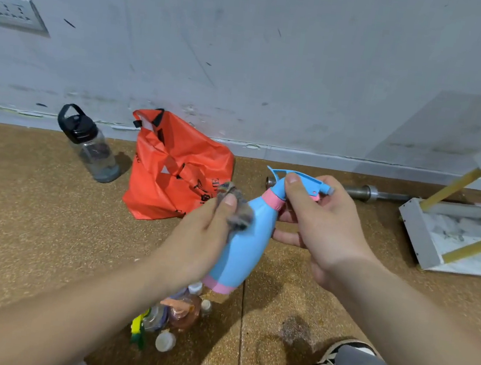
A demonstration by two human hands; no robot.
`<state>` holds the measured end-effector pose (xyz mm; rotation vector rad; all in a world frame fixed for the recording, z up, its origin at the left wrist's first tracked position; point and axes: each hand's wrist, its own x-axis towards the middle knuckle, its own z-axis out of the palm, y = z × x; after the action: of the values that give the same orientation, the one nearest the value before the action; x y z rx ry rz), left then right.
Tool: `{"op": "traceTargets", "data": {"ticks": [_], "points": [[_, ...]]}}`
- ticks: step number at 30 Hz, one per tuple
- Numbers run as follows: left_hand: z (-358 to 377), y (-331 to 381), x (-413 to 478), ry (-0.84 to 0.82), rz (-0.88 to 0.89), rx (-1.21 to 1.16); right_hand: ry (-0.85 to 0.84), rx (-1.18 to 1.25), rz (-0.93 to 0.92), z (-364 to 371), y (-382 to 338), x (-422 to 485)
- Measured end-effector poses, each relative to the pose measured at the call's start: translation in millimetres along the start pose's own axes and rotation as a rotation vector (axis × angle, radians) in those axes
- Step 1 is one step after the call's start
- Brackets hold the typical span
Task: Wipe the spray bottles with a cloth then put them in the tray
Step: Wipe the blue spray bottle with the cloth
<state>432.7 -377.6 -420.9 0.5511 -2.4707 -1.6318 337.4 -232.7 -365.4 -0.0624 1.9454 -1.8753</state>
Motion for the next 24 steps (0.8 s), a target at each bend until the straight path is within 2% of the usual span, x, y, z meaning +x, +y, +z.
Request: {"op": "traceTargets", "data": {"ticks": [2,3,4,8,12,14,16,19,21,24], "points": [[2,5,-14,-0.03,0.275,0.31,-0.022,-0.046,-0.011,6,8,-6],[2,6,-16,-0.031,0.393,0.416,-0.038,-0.083,-0.021,9,13,-9],[1,6,-14,-0.021,0.438,0.448,-0.055,-0.113,-0.026,12,16,-12],[-3,-3,2,0.015,0.325,0.256,-0.103,-0.182,0.004,18,18,-19],[-2,-4,12,0.195,0.073,-0.213,-0.17,-0.143,-0.019,18,19,-13],[-1,4,11,0.261,0.04,-0.322,-0.2,-0.079,-0.008,16,18,-11],[-1,14,3,0.231,0.245,-0.193,-0.237,-0.06,-0.017,14,18,-11],[-8,12,6,0.135,0.625,0.338,-0.275,-0.176,-0.13,14,20,-15],[-17,8,14,0.076,0.667,0.472,-0.305,-0.248,-0.166,14,22,-18],[-28,2,21,0.026,0.652,0.384,-0.349,-0.193,-0.136,14,16,-22]]}}
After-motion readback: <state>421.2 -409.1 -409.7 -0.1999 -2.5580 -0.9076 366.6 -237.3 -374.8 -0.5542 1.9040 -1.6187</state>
